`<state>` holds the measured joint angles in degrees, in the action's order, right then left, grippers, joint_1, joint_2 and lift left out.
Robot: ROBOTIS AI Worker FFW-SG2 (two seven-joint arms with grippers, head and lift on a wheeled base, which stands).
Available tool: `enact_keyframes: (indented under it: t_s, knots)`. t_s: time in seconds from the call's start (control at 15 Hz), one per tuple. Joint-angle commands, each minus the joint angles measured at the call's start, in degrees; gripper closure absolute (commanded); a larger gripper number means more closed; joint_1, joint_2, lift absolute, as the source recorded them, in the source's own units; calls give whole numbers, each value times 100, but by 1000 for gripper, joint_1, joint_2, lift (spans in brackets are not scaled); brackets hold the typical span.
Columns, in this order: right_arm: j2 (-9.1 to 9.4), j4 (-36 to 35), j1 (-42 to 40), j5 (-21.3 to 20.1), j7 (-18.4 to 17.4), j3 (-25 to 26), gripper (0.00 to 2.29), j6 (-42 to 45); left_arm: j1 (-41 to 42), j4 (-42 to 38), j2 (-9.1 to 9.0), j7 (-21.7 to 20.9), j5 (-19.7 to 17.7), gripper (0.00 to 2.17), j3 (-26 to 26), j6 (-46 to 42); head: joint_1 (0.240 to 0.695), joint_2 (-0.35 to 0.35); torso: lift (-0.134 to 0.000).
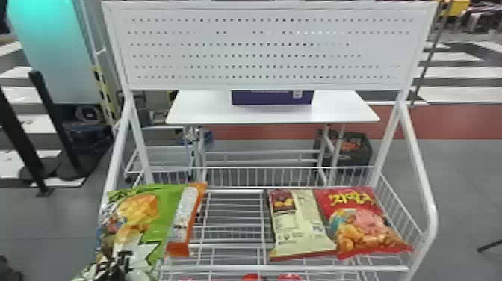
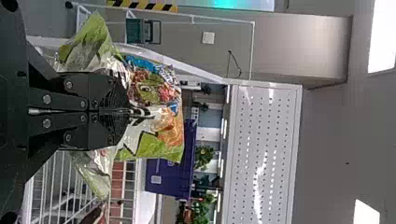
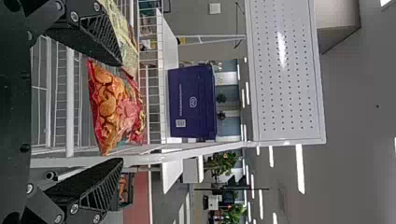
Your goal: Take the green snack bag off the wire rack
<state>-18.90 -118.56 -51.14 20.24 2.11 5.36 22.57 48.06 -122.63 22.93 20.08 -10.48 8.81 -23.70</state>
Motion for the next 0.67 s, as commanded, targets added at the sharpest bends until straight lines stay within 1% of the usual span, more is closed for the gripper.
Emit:
enact_keyframes:
  t_s: [0.0,0.2,0.4,0.6]
  knots:
    - [-8,26,8,6,0,0,171,-4,257,2,9,14,125,1740,-46,-236,499,0,0]
    - [1,26,17,6,0,-17,171,14,336,-16,9,22,143,1740,-55,-394,499,0,0]
    - [-8,17,-19,6,0,-8,171,31,336,-33,9,-4,143,1740,-55,-376,499,0,0]
    - [-17,-9,-36,6,0,-8,171,49,344,-33,9,-4,222,1740,-55,-359,499,0,0]
